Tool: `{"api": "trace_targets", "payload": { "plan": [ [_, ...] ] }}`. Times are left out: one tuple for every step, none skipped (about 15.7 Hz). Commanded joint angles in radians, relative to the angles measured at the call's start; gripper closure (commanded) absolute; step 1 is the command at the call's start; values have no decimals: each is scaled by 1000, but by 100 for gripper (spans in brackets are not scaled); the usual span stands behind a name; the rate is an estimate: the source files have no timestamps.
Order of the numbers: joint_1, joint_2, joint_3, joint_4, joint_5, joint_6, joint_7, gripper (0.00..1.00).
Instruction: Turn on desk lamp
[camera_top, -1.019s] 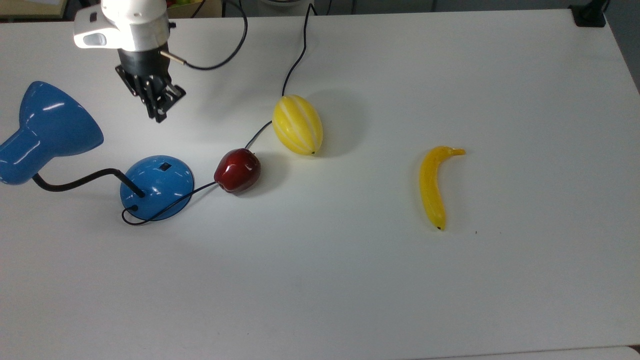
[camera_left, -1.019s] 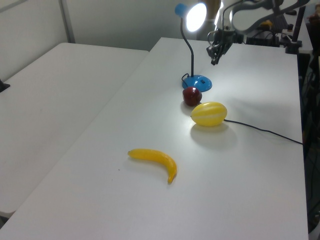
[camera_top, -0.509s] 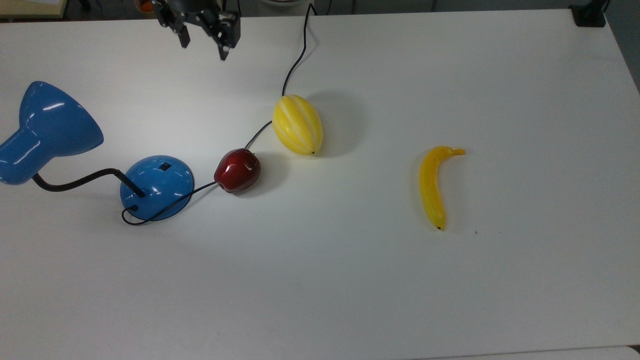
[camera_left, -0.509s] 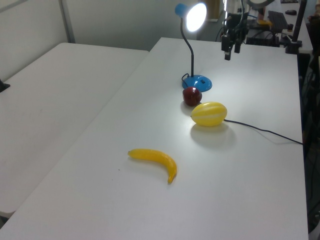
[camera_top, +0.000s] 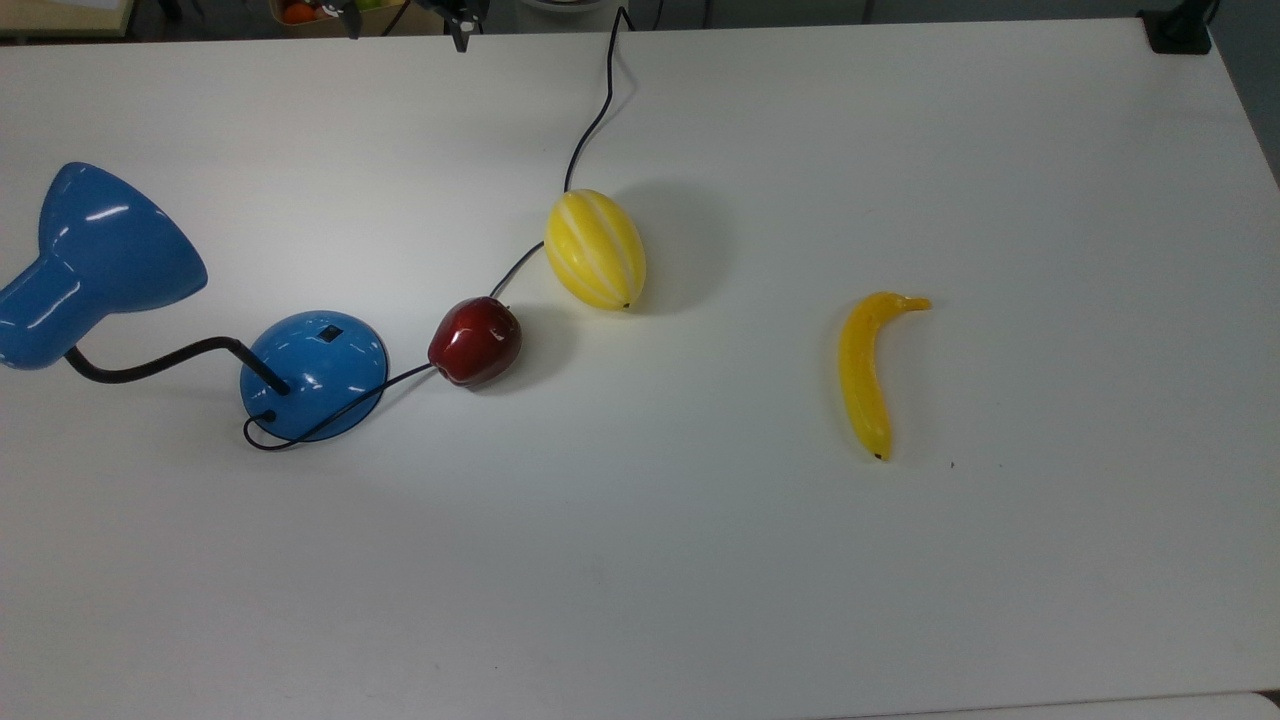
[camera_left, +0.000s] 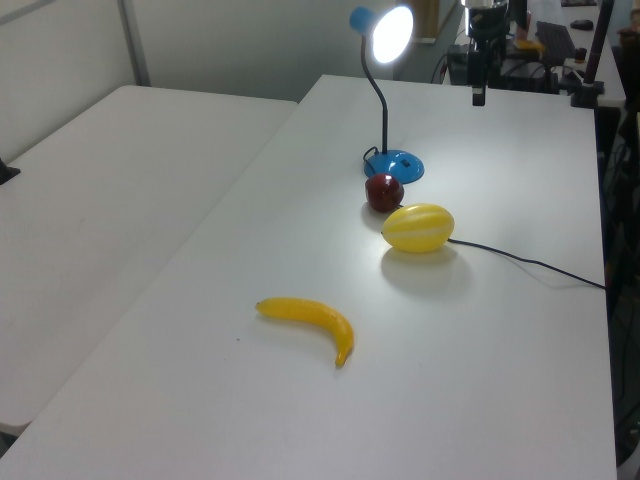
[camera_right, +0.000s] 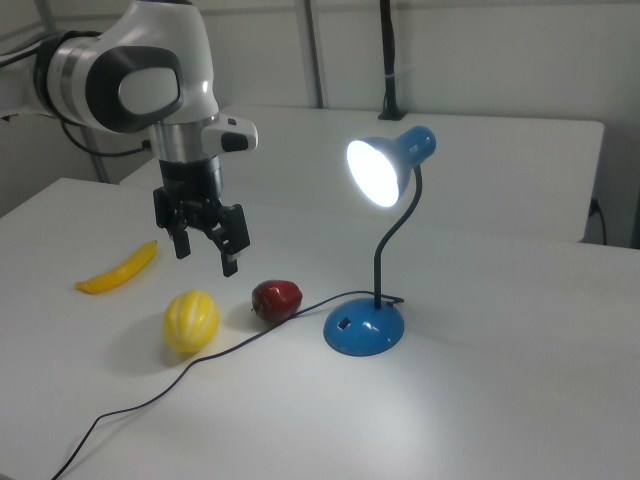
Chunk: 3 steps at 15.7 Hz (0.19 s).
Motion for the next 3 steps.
{"api": "trace_targets", "payload": {
  "plan": [
    [-23, 3, -6, 55, 15, -72, -68, 0],
    [-23, 3, -6, 60, 13, -83, -66, 0],
    [-25, 3, -8, 60, 13, -80, -60, 0]
  ]
}}
